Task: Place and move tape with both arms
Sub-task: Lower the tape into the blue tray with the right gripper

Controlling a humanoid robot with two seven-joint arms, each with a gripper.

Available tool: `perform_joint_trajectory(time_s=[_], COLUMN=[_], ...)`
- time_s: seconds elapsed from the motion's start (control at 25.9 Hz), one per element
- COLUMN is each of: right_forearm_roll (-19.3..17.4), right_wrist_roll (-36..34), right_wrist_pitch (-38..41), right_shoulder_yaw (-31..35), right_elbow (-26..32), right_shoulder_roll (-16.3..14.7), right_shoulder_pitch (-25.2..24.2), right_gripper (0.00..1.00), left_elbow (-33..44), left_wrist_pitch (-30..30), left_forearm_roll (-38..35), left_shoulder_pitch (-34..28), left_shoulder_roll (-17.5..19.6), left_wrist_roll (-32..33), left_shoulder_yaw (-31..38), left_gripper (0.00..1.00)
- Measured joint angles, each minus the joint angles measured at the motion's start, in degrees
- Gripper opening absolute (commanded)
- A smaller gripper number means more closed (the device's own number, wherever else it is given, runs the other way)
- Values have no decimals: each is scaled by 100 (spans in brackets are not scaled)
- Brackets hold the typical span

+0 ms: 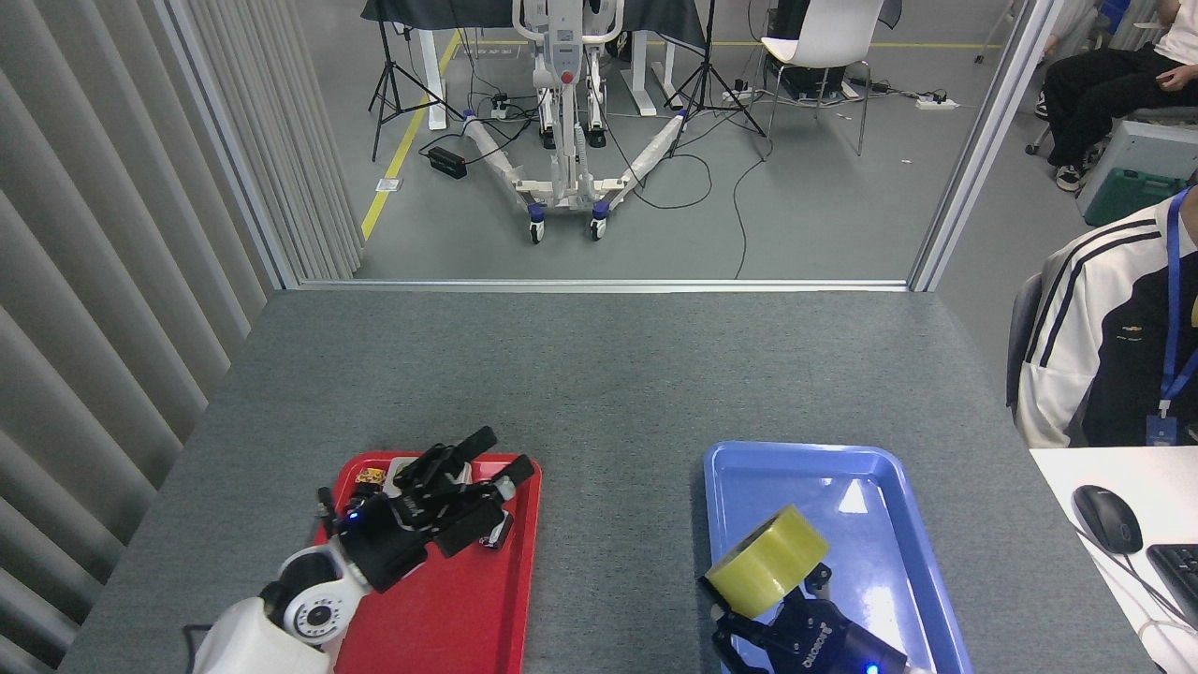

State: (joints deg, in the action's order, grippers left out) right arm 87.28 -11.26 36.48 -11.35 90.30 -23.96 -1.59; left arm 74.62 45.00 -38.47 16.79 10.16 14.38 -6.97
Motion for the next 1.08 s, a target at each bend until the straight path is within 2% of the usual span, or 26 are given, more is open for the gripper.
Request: perform_joint_trajectory(time_s=[0.12, 0.19, 0.27, 0.35, 0.42, 0.5, 0.58, 0.73, 0.81, 0.89, 1.08], right_forearm_roll=[-113, -281, -608, -998, -1324, -1562, -1735, -2229, -2557, -2755, -2930], right_wrist_roll=[808, 1315, 1848, 2623, 3631, 4791, 5876, 7562, 7997, 8192, 8303], right_wrist_pitch=[-150, -218, -309, -461, -766, -1175, -1551, -2159, -2607, -3030, -3485], right_shoulder_yaw=[335, 482, 569, 612, 634, 629, 598, 520, 427, 361, 302], right_elbow=[30, 42, 58, 88, 131, 166, 186, 188, 159, 133, 89], right_shoulder_roll=[-89, -149, -190, -214, -224, -217, -203, -189, -180, -179, -200], right_shoulder_pitch=[64, 158, 293, 431, 583, 747, 915, 1152, 1269, 1349, 1387], right_gripper=[0, 0, 0, 0, 0, 0, 0, 0, 44, 100, 100], left_elbow=[193, 393, 690, 986, 1168, 1266, 1309, 1326, 1318, 1311, 1300], left_wrist_pitch=[-354, -940, -1903, -3063, -4246, -5155, -5626, -5938, -5992, -6023, -6072], left_forearm_roll=[-392, -921, -1666, -2555, -3241, -3587, -3684, -3360, -3224, -3164, -3116], left_shoulder_pitch=[-434, -773, -1118, -1413, -1608, -1691, -1735, -1766, -1777, -1787, -1805], left_shoulder_roll=[290, 422, 477, 462, 404, 378, 398, 500, 528, 541, 548], left_wrist_roll=[-988, -1727, -2250, -2497, -2587, -2541, -2264, -1710, -1588, -1547, -1522], left_shoulder_yaw=[494, 665, 658, 456, 150, -104, -245, -360, -393, -442, -499], left_gripper=[99, 99, 99, 99, 99, 99, 100, 100, 100, 100, 100])
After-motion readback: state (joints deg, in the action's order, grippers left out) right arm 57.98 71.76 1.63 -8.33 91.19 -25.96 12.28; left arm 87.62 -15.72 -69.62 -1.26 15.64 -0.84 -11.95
